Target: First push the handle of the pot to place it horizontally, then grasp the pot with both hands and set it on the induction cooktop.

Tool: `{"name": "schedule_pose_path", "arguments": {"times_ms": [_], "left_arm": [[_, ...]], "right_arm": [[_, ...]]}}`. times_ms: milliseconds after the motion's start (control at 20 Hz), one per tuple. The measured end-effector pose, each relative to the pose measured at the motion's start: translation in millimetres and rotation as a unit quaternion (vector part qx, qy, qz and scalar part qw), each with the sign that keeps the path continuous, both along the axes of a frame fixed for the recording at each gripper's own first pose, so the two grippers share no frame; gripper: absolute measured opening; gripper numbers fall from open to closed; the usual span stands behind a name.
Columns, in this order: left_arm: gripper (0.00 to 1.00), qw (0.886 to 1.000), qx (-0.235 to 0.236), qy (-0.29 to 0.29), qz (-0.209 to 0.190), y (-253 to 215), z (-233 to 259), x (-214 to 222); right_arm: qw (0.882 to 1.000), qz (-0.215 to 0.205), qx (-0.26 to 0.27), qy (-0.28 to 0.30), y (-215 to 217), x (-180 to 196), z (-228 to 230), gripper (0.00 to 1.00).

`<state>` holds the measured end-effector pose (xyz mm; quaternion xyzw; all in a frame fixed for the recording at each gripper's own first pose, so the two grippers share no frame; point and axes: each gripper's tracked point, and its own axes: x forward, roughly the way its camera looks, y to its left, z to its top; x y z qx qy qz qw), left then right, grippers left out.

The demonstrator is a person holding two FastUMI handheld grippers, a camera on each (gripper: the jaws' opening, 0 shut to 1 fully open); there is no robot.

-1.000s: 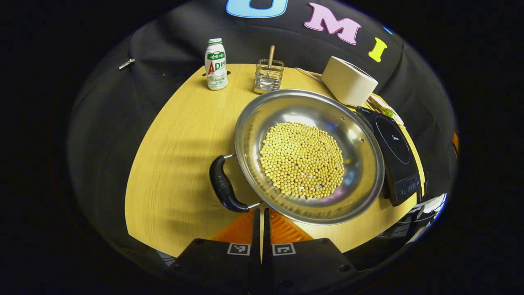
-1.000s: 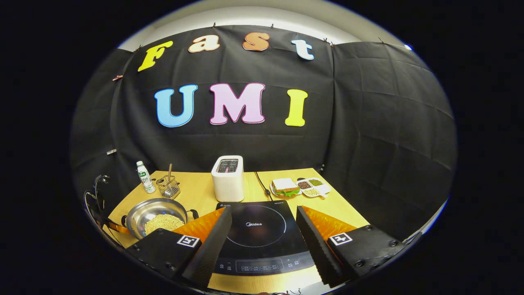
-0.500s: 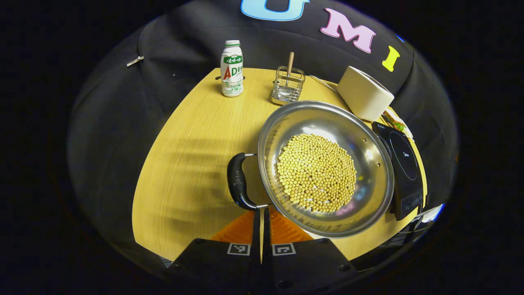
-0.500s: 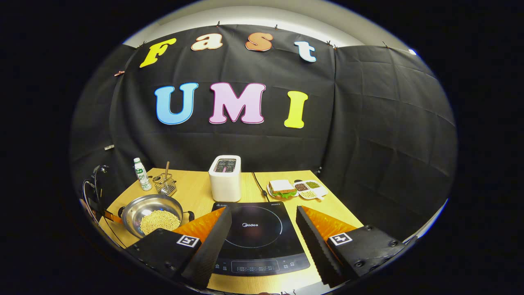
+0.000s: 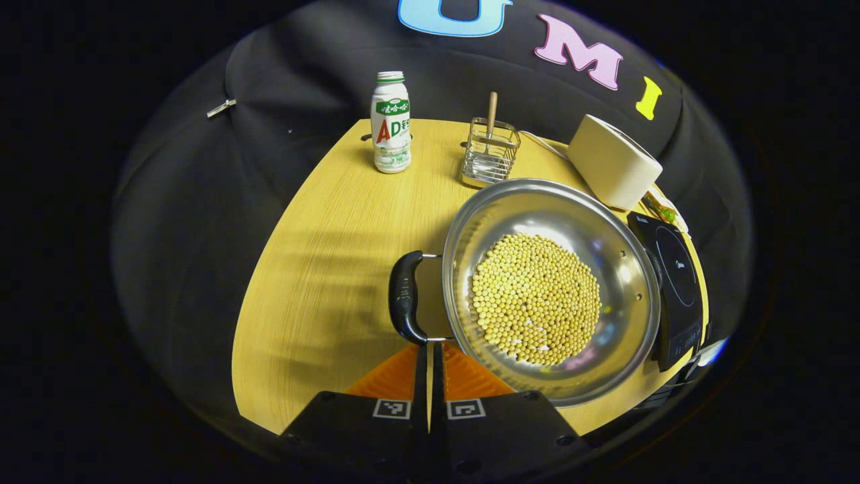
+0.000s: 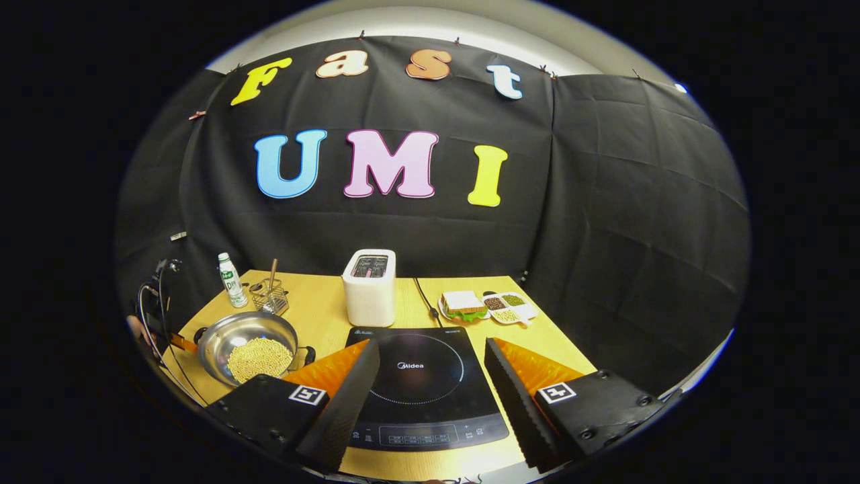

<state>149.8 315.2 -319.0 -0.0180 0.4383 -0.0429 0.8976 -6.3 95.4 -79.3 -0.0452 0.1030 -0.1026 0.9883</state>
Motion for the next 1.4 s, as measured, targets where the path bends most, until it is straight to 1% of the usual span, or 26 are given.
{"name": "schedule_pose_path", "arguments": {"times_ms": [250,450,600,750,800,950,1000,1150,1250,1400], "left_arm": [[0.05,1.0,0.006,-0.007,-0.003,4.7,0.6,8.1],[0.05,1.0,-0.007,-0.025,0.012,5.2,10.3,1.2],[0.06,0.999,-0.001,-0.035,0.027,17.0,20.1,-10.1],[0.12,0.998,-0.009,-0.05,0.046,25.9,34.4,-18.6],[0.21,0.997,-0.016,-0.057,0.052,27.6,40.0,-21.7],[0.23,0.993,-0.035,-0.083,0.07,33.9,57.4,-24.8],[0.36,0.992,-0.043,-0.092,0.071,32.9,64.2,-26.1],[0.97,0.989,-0.049,-0.12,0.068,34.3,82.5,-28.5],[0.95,0.989,-0.039,-0.129,0.068,37.2,86.1,-24.2],[0.95,0.987,-0.032,-0.143,0.059,34.8,95.1,-18.9]], "right_arm": [[1.0,0.007,-0.002,0.011,6.9,-1.2,-7.8,0.98],[1.0,0.018,-0.002,0.018,14.1,-0.1,-13.5,0.98],[0.999,0.029,0.011,0.028,26.4,6.7,-20.7,0.98],[0.998,0.046,0.022,0.033,43.2,19.1,-24.6,0.98],[0.998,0.052,0.024,0.034,49.2,23.2,-24.7,0.98],[0.996,0.073,0.026,0.04,65.7,34.4,-26.6,0.98],[0.996,0.079,0.026,0.042,70.5,38.3,-27.9,0.98],[0.993,0.096,0.034,0.055,87.4,49.5,-36.1,0.98],[0.991,0.107,0.042,0.069,99.8,58.6,-44.3,0.98],[0.986,0.117,0.07,0.096,120.6,68.0,-63.1,0.99]]}}
